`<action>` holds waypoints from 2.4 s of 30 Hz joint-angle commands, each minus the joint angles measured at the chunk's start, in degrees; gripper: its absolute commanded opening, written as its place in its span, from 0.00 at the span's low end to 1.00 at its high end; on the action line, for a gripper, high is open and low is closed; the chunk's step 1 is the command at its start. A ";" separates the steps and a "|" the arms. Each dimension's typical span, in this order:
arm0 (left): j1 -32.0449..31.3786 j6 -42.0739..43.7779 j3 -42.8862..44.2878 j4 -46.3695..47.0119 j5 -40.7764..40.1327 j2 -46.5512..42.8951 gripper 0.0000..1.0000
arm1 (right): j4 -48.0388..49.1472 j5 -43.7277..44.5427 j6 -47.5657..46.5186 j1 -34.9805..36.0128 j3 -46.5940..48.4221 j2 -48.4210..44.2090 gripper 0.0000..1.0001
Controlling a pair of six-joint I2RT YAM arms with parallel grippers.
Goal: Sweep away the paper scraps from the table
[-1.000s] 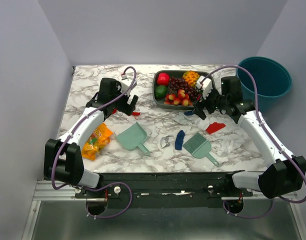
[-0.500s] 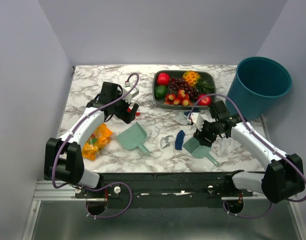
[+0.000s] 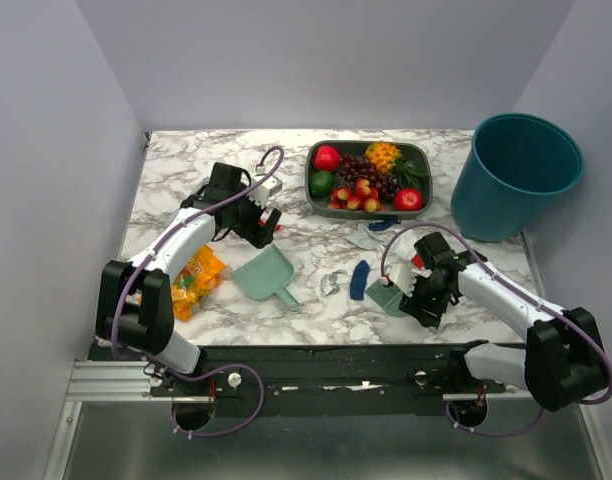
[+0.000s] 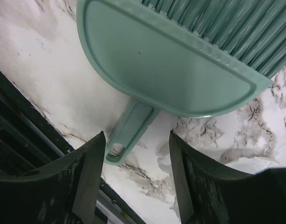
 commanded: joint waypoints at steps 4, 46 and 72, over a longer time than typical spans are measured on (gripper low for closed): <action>-0.16 0.81 0.91 -0.58 1.00 -0.27 0.98 | 0.78 0.55 0.43 -0.08 -0.11 3.05 0.62; -4.82 -17.47 19.20 2.31 26.03 8.86 0.99 | -0.72 -7.71 7.56 0.36 25.64 1.12 0.01; -5.43 -25.47 25.26 5.22 38.97 18.80 0.98 | 5.70 -5.34 6.33 14.07 46.56 20.99 0.01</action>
